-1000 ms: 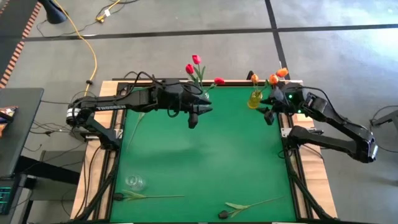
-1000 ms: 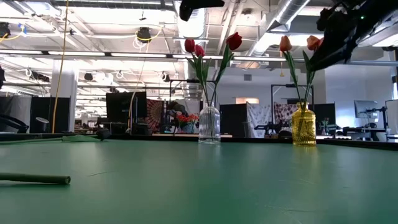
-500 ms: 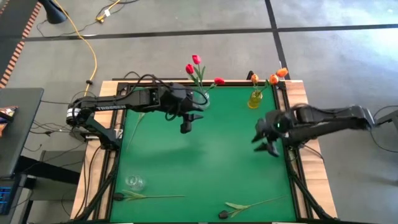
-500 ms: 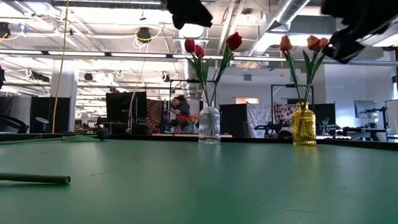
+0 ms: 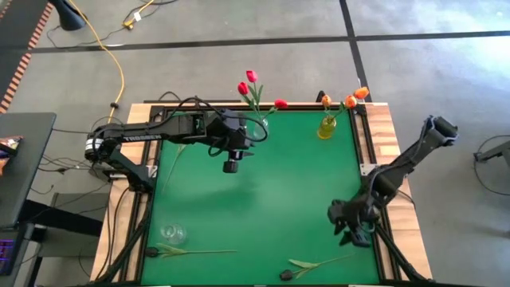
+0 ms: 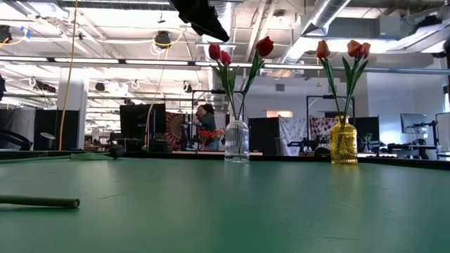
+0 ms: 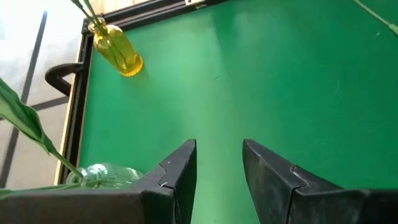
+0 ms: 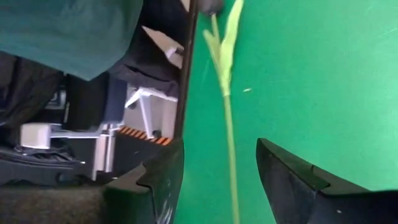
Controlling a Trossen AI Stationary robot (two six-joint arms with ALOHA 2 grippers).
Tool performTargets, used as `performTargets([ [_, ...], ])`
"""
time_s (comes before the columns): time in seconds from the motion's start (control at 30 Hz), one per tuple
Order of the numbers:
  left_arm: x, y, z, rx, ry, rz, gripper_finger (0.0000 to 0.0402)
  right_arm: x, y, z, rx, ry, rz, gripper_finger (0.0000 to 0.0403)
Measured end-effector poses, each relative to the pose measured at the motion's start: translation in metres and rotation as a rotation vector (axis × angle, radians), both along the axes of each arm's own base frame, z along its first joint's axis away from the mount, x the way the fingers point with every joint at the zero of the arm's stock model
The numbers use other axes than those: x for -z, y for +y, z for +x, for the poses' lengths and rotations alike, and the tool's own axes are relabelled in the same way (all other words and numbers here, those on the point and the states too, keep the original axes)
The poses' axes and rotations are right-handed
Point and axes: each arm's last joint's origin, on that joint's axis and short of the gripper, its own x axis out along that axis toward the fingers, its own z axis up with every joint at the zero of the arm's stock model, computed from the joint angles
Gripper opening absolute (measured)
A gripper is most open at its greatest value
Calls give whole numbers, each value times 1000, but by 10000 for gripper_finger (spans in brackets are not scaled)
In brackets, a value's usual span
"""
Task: Sort flowers into vase by color
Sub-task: Put the bottom right black flower into the bottom transparent vase
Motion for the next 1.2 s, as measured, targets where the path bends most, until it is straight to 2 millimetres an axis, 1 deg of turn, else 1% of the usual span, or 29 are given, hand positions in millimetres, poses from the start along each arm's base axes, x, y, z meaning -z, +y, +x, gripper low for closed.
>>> performTargets([
  [0.17, 0, 0, 0, 32, -1, 19, 119, 12, 24, 4, -15, 36, 23, 225],
  [0.3, 0, -1, 0, 47, -4, 10, 119, 23, 36, 8, -61, 26, 5, 225],
  [0.43, 0, -1, 1, 37, -7, 2, 119, 31, 40, 7, -61, 24, -65, 225],
  [0.5, 0, -1, 1, 33, -8, 2, 119, 33, 42, 7, -49, -4, -99, 225],
  [0.6, 0, -1, 1, 32, -8, 2, 119, 36, 48, 8, -63, -52, -118, 225],
  [0.73, 0, -1, 1, 24, -8, -5, 119, 43, 53, 9, -72, -54, -141, 225],
  [0.93, -1, 1, 1, -8, -9, 23, 119, 48, 55, 12, -81, -142, -234, 225],
  [1.1, -1, 2, 1, -19, -7, 24, 119, 56, 72, 8, -135, -171, -215, 225],
  [1.2, -1, 2, 1, -22, -7, 20, 119, 62, 78, 3, -149, -169, -237, 225],
])
